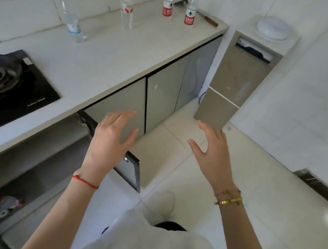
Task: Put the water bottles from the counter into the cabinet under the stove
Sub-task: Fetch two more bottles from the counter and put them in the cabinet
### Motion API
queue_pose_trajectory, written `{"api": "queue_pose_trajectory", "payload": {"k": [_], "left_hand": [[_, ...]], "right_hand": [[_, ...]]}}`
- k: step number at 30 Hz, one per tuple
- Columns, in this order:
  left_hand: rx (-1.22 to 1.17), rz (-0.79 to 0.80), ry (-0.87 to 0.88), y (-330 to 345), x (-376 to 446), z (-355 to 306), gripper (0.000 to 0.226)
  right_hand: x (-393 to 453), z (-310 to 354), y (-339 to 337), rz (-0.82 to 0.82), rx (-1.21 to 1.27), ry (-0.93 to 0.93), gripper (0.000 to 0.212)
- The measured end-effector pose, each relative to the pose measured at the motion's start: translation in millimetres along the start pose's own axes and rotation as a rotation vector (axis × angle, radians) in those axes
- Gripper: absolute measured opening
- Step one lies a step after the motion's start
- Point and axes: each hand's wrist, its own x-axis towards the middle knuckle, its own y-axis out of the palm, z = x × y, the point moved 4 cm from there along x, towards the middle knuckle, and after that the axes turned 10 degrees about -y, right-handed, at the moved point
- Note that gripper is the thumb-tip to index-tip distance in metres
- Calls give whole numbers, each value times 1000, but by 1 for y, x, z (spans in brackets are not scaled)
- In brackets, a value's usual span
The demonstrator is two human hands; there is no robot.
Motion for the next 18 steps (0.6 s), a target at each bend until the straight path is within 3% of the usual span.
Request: {"api": "queue_pose_trajectory", "payload": {"k": [8,18], "left_hand": [[-15,-34,-44,52,69,-57,38],[5,-88,-140,107,177,-45,39]], "right_hand": [[88,-75,-37,24,38,-44,50],[213,-147,2,116,86,-104,51]]}}
